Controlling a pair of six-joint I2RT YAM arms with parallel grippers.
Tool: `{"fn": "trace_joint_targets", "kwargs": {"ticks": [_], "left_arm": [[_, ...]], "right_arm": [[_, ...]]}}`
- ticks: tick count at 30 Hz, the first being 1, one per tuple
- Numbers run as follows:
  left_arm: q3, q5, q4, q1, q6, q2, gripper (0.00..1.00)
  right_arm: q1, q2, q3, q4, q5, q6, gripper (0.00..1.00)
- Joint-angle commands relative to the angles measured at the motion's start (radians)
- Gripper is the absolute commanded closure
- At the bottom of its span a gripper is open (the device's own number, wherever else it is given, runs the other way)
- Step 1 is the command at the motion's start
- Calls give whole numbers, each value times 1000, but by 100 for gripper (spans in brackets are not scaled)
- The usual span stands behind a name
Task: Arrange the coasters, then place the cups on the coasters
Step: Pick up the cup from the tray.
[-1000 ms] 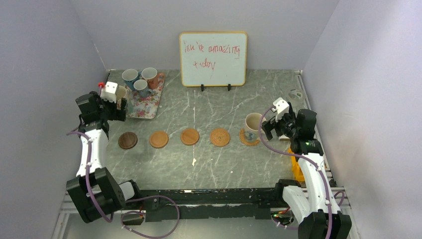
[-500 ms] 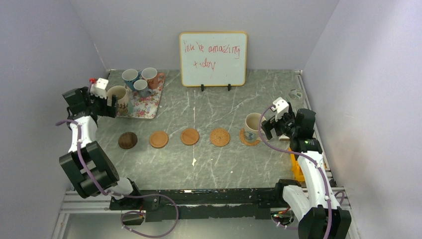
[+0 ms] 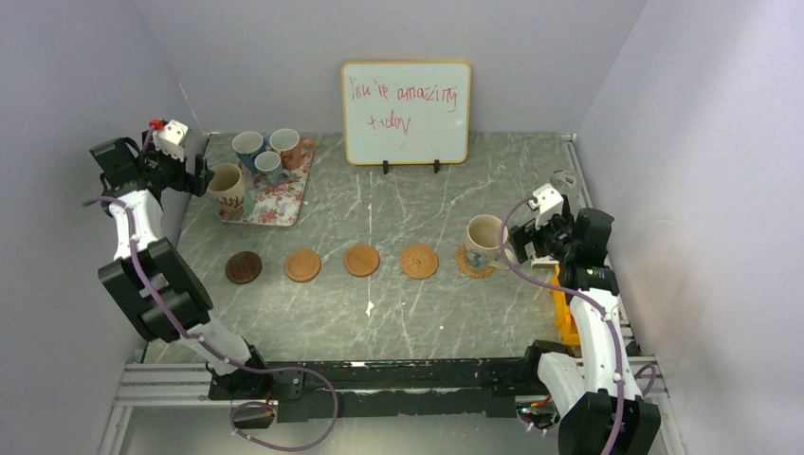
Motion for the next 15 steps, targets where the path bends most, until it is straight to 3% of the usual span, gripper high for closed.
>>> {"fn": "trace_joint_targets", "kwargs": {"ticks": [1, 15], "left_arm": [[96, 12, 15, 4, -83, 100, 4], [230, 97, -101, 5, -64, 214, 4]], "right_arm": [[-19, -18, -8, 26, -48, -1, 0], [-34, -35, -8, 24, -66, -1, 0]]}}
